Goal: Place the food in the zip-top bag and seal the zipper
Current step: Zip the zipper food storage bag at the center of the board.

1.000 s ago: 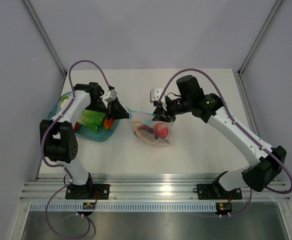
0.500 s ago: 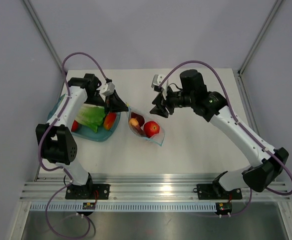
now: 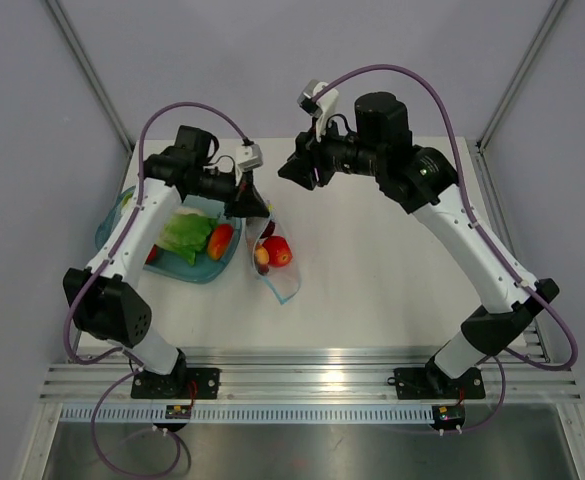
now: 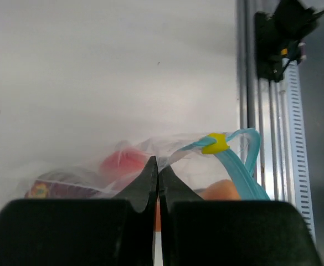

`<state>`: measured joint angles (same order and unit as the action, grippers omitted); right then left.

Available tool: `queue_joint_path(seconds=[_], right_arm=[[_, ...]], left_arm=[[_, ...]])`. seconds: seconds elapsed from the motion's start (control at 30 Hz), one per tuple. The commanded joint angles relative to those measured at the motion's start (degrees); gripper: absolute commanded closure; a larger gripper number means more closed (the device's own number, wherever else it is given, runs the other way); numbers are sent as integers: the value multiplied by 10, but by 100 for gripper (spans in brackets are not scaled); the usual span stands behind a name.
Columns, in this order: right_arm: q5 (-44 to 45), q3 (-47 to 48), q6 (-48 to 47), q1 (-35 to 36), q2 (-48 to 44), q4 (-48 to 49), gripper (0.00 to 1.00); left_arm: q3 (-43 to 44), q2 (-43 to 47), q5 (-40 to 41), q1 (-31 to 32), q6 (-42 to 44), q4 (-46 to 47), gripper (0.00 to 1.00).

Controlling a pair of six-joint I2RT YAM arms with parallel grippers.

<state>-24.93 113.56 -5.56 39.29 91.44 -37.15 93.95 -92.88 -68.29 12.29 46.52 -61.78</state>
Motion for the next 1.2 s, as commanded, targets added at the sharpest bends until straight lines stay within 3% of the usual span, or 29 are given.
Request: queue_joint_path(seconds=[0.0, 0.5, 0.7, 1.03, 1.17], right_arm=[[41, 26, 31, 6, 10, -19, 55], [88, 32, 48, 16, 40, -53, 49], [61, 23, -35, 15, 60, -43, 44], [-71, -67, -186, -3, 23, 26, 48], [-81, -85, -211, -9, 9, 40, 48]], left_arm=[[-39, 72, 269, 59, -306, 244, 100], [-10, 79, 275, 66, -362, 243, 100], [-17, 85, 254, 66, -358, 239, 100], [-48, 118, 224, 66, -336, 232, 100], [-56, 127, 210, 66, -325, 222, 100]])
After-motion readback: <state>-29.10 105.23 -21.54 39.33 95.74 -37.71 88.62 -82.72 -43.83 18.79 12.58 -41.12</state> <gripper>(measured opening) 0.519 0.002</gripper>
